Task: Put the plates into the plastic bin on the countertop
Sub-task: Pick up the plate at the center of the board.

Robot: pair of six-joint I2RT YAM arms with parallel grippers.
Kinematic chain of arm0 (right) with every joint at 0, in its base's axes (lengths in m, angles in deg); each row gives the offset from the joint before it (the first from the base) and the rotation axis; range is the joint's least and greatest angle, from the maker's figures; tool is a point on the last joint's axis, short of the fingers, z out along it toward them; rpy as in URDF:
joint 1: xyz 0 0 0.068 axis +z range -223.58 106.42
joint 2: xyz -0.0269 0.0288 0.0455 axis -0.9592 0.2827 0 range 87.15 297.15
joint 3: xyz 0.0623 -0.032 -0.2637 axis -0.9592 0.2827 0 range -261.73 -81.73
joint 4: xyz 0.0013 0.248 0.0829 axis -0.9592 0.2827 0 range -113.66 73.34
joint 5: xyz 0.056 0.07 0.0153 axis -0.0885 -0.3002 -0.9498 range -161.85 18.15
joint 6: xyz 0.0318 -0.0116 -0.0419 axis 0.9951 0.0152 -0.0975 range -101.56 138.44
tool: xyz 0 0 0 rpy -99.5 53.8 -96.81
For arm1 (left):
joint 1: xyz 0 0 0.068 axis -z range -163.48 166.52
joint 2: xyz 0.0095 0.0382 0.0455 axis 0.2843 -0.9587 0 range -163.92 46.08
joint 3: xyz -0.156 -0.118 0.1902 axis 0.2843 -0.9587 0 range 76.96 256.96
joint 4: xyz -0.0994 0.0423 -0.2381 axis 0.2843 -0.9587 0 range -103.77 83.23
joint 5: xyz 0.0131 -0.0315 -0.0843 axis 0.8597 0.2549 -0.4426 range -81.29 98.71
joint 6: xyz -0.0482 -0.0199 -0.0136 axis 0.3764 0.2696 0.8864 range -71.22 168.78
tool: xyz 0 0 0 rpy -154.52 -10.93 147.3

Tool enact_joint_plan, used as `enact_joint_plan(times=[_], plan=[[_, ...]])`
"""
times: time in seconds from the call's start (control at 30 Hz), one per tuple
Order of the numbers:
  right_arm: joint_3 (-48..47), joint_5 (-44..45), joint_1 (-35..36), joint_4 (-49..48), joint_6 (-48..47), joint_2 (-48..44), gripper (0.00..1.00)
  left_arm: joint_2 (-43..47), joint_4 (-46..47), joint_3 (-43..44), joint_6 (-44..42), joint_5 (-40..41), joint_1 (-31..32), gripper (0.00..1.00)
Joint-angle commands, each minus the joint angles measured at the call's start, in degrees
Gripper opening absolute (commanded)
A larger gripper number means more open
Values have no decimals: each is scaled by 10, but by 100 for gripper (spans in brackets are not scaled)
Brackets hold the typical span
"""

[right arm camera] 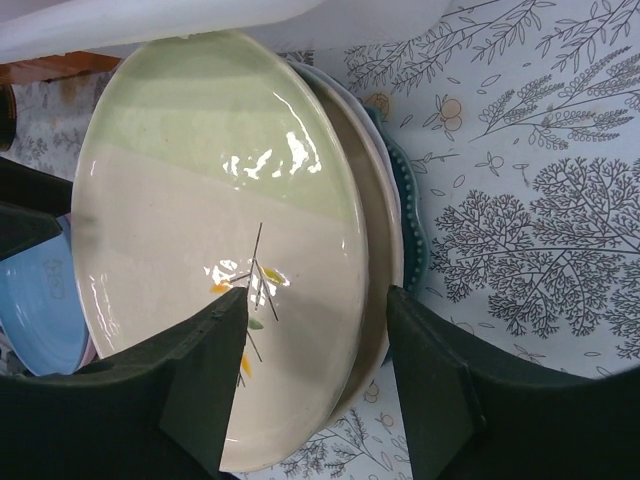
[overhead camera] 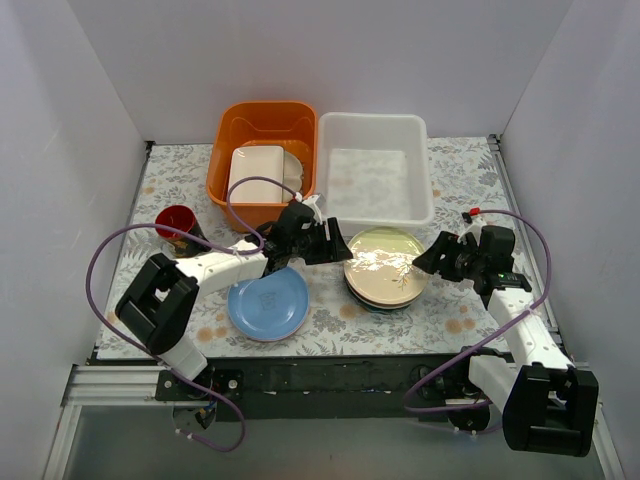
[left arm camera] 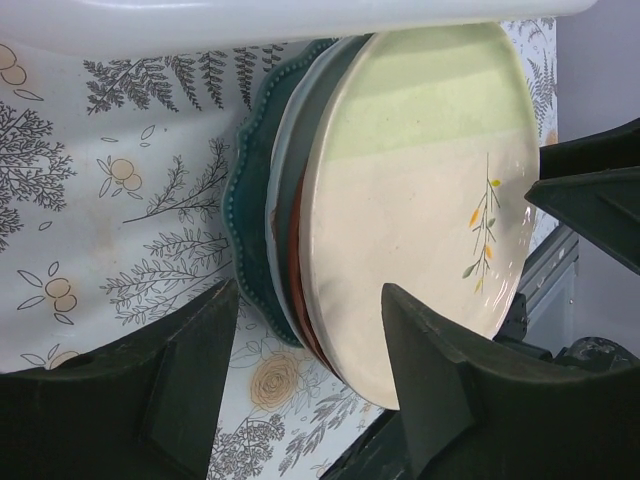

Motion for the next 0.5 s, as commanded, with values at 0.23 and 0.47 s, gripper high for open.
enact_joint_plan(times=[0.23, 0.47], plan=[[6, -49, -11, -35, 8, 3, 56, -4, 6, 20, -2, 8, 7, 49], [26, -76, -18, -57, 26, 2, 54, -24, 5, 17, 1, 8, 7, 30]])
